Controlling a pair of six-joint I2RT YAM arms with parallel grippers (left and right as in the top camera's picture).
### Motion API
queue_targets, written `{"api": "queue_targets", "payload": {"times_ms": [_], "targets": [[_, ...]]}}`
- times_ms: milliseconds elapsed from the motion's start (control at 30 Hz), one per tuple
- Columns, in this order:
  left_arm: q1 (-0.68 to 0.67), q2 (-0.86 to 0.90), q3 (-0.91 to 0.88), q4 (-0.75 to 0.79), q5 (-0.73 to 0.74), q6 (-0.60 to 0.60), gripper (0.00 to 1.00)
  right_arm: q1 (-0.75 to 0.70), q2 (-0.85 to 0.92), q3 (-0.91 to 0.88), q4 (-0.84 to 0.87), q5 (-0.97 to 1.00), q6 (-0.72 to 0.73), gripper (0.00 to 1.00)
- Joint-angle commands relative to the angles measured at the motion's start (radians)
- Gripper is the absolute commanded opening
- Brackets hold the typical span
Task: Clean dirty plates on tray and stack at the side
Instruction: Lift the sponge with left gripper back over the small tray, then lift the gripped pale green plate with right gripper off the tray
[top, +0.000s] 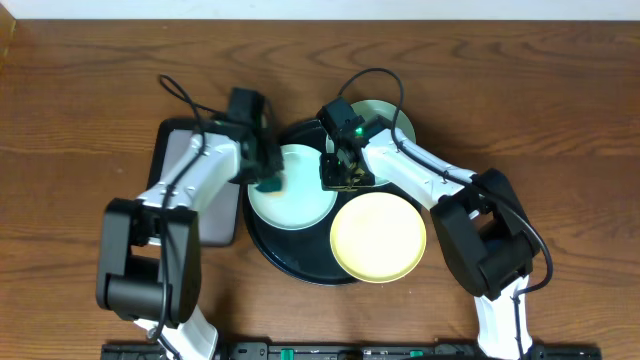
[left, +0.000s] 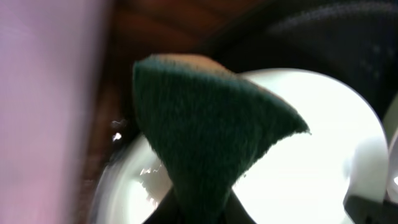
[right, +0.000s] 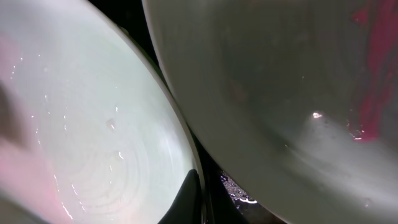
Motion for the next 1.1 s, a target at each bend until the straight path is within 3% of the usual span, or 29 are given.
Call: {"api": "queue_targets", "payload": {"times_ms": [0,167,500,867,1067], "targets": [[0.06,-0.042,0.117,-0.125,-0.033,0.026,0.08,-0.006,0.008,0.013,-0.006,0.017,-0.006,0.01],[0.158,-0.09,0.195,-0.317,-0.034,0.089,0.08,-0.004,0.008,0.013,-0.009,0.016,-0.006,0.01],[0.341,-0.097,0.193,-0.357,-0.083,0.13,0.08,0.002,-0.037,0.014,-0.015,0.025,-0.052,0.01],[0.368,-0.097,0.193,-0.352,-0.083,0.129,0.09,0.065,-0.238,0.014,-0.045,0.332,-0.17,0.01],[0.367,-0.097,0.193,-0.349,-0.082,0.129,0.08,0.165,-0.317,0.014,-0.06,0.626,-0.27,0.01]]}}
